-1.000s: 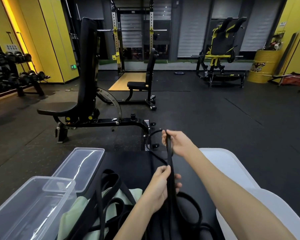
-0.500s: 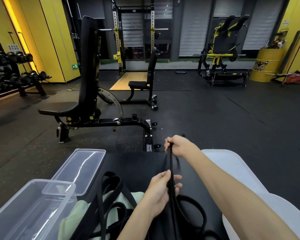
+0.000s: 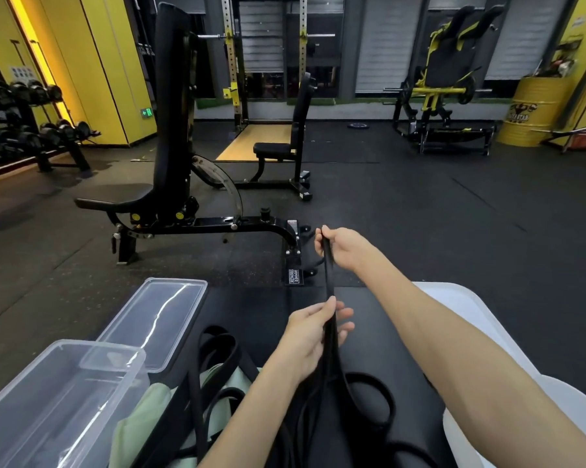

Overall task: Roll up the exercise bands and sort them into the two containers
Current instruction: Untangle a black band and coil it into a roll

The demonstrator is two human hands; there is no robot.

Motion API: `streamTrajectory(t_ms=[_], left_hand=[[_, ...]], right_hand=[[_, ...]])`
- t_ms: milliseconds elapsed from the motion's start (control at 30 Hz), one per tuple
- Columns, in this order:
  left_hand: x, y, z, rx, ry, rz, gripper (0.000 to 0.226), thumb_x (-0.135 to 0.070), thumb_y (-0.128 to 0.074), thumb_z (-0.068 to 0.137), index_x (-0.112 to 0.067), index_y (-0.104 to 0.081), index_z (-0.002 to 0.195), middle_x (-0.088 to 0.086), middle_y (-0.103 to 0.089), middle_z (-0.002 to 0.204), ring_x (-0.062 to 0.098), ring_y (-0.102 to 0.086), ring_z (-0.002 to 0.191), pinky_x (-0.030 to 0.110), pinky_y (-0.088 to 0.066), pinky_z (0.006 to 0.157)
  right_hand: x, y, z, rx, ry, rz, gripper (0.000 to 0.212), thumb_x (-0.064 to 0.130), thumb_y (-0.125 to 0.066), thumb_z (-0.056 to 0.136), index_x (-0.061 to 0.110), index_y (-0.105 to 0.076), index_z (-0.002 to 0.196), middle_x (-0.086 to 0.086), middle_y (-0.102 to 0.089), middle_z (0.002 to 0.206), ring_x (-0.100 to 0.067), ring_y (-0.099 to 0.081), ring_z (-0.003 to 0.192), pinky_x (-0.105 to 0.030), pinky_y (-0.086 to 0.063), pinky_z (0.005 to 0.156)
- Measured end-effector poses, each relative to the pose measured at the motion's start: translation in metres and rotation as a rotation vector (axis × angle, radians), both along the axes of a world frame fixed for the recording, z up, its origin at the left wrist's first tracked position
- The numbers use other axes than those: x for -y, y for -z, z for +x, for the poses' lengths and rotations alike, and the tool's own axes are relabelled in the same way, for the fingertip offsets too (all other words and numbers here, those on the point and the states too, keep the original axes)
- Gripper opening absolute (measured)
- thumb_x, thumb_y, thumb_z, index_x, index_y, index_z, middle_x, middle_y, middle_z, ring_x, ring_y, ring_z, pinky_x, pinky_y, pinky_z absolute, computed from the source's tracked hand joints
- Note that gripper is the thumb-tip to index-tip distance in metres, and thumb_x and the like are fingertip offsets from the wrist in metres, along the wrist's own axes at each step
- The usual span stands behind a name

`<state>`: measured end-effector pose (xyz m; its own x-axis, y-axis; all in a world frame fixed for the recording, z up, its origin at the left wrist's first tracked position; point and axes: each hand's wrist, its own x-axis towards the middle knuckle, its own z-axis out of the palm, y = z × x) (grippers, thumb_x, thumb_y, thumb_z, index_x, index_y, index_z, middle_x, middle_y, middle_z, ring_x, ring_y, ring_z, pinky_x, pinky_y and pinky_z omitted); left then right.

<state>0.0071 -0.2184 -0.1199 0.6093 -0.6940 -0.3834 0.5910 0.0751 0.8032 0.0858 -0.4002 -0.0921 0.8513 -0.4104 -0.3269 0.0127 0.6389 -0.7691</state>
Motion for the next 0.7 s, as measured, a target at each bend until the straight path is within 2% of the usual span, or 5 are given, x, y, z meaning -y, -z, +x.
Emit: streamTrajectory(t_ms=[167,367,433,567,700], left_hand=[[0.0,0.007,-0.009,-0.022,-0.051,0.067,0.024,-0.021,-0.062,0.092,0.003,-0.064,0.097,0.012,-0.074,0.088,0.019,-0.069,0.069,0.021,-0.054,0.059],[-0.002,0.006,-0.013,0.019,-0.071,0.119,0.028,-0.022,-0.06,0.093,0.005,-0.065,0.1,0.011,-0.074,0.083,0.017,-0.07,0.063,0.02,-0.055,0.055],[-0.001,0.006,-0.017,0.034,-0.076,0.132,0.03,-0.022,-0.059,0.094,0.006,-0.064,0.101,0.011,-0.073,0.083,0.015,-0.068,0.059,0.02,-0.055,0.054],[-0.004,0.007,-0.029,0.044,-0.043,0.152,0.03,-0.022,-0.052,0.098,0.005,-0.063,0.105,0.012,-0.072,0.081,0.015,-0.068,0.058,0.021,-0.056,0.055],[-0.017,0.012,-0.044,0.109,0.134,0.161,0.033,-0.023,-0.042,0.102,0.002,-0.063,0.108,0.01,-0.073,0.089,0.016,-0.069,0.07,0.024,-0.055,0.064]], right_hand=[[-0.004,0.049,-0.017,-0.177,-0.039,-0.019,0.021,0.009,-0.043,0.099,0.004,-0.052,0.08,-0.001,-0.06,0.049,-0.011,-0.053,0.054,-0.017,-0.043,0.051],[-0.029,0.062,-0.065,-0.304,-0.197,0.144,0.019,0.012,-0.045,0.097,0.0,-0.051,0.084,-0.01,-0.059,0.082,-0.02,-0.055,0.064,-0.029,-0.045,0.066],[-0.037,0.055,-0.085,-0.359,-0.296,0.085,0.024,0.02,-0.048,0.096,-0.001,-0.056,0.088,-0.008,-0.06,0.083,-0.02,-0.053,0.067,-0.031,-0.044,0.068],[-0.054,0.042,-0.118,-0.434,-0.404,-0.146,0.029,0.027,-0.049,0.095,0.007,-0.068,0.084,-0.003,-0.065,0.077,-0.012,-0.045,0.051,-0.024,-0.033,0.049],[-0.061,0.033,-0.133,-0.314,-0.24,-0.184,0.028,0.022,-0.043,0.099,0.009,-0.066,0.088,0.003,-0.07,0.075,-0.011,-0.064,0.077,-0.026,-0.049,0.062]])
